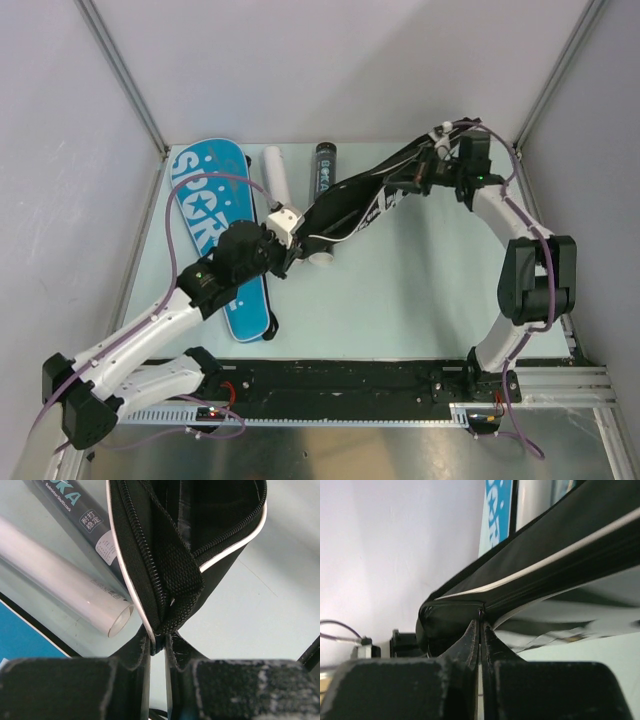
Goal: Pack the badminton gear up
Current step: Zip the racket bag at the center of the board.
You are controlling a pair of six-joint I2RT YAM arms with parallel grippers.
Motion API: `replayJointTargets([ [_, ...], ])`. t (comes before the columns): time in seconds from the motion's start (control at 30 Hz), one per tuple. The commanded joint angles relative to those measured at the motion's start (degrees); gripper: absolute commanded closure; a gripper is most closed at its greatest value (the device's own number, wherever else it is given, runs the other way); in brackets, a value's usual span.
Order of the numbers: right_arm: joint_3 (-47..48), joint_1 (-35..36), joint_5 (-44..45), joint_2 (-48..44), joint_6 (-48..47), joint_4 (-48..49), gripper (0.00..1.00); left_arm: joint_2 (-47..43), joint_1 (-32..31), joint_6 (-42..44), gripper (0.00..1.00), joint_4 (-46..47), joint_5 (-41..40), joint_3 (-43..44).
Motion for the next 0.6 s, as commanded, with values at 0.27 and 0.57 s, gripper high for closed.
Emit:
replayJointTargets([
  [0.27, -4.99, 23.43, 5.44, -11.19, -0.11, 1.22, 1.0, 3.67, 0.15, -6.45, 1.0, 13.11, -0.56, 3.48],
  [0.57, -5.09, 33.56, 11.0, -12.28, 2.08, 4.64, 1.0, 4.1, 0.15, -8.23, 1.0, 14.38, 0.36, 3.89],
])
